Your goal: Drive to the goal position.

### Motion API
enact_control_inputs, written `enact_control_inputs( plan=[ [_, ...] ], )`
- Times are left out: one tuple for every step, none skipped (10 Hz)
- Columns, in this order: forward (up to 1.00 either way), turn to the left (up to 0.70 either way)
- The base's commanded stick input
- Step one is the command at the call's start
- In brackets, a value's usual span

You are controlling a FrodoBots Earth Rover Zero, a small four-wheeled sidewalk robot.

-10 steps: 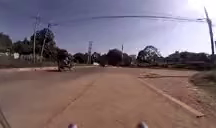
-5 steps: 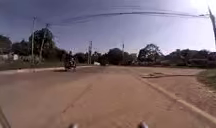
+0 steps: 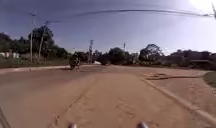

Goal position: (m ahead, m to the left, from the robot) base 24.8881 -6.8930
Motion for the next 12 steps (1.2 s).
enact_control_inputs(
  plan=[
    [1.0,0.0],
    [1.0,0.0],
    [1.0,0.0],
    [1.0,0.0],
    [1.0,0.0],
    [1.0,-0.14],
    [1.0,-0.17],
    [1.0,-0.07],
    [1.0,0.0],
    [1.0,0.0],
    [1.0,-0.02],
    [1.0,-0.18]
  ],
)
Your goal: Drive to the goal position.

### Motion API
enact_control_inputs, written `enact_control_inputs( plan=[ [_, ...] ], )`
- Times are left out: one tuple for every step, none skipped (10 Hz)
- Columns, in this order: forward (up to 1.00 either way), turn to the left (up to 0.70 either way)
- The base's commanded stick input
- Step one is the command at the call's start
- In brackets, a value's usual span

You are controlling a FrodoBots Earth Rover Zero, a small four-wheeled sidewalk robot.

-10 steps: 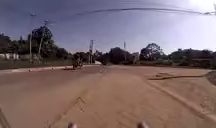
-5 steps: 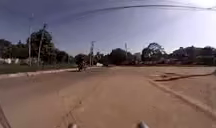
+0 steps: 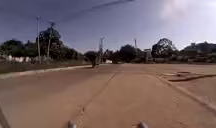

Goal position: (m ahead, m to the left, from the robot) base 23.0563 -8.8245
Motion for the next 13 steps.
enact_control_inputs(
  plan=[
    [1.0,-0.31],
    [1.0,-0.39],
    [1.0,-0.35],
    [1.0,-0.31],
    [1.0,-0.11],
    [1.0,-0.2],
    [1.0,-0.4],
    [1.0,-0.4],
    [1.0,-0.4],
    [1.0,-0.4],
    [1.0,-0.37],
    [1.0,-0.15],
    [1.0,-0.04]
  ],
)
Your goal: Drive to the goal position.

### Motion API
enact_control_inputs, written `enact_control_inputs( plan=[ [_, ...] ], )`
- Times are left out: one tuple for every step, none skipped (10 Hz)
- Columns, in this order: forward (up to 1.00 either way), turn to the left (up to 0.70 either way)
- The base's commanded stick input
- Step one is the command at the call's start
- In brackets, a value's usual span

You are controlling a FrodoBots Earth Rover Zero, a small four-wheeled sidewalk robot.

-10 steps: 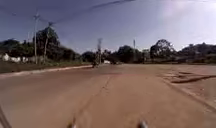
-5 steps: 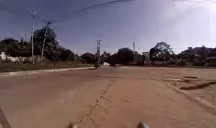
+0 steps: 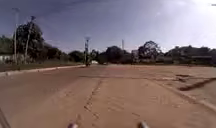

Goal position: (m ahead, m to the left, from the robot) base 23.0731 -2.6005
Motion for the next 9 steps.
enact_control_inputs(
  plan=[
    [1.0,0.0],
    [1.0,0.0],
    [1.0,0.0],
    [1.0,0.0],
    [1.0,0.0],
    [1.0,0.0],
    [1.0,0.0],
    [1.0,0.0],
    [1.0,0.0]
  ],
)
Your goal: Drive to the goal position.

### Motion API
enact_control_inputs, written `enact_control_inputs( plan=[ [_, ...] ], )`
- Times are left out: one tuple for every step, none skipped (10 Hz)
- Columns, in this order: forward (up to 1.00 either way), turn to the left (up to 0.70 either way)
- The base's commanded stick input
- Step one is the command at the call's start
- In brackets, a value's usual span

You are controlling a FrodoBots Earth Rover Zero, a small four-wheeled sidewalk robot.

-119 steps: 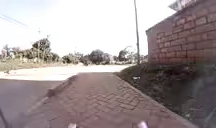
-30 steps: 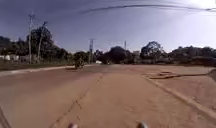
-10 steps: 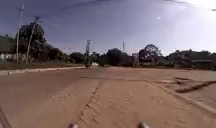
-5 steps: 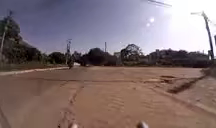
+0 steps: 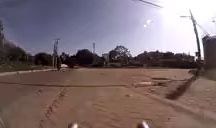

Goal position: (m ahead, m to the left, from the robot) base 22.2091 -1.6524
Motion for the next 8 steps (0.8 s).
enact_control_inputs(
  plan=[
    [1.0,0.0],
    [1.0,0.0],
    [1.0,0.0],
    [1.0,0.38],
    [1.0,0.4],
    [1.0,0.36],
    [1.0,0.22],
    [1.0,0.01]
  ],
)
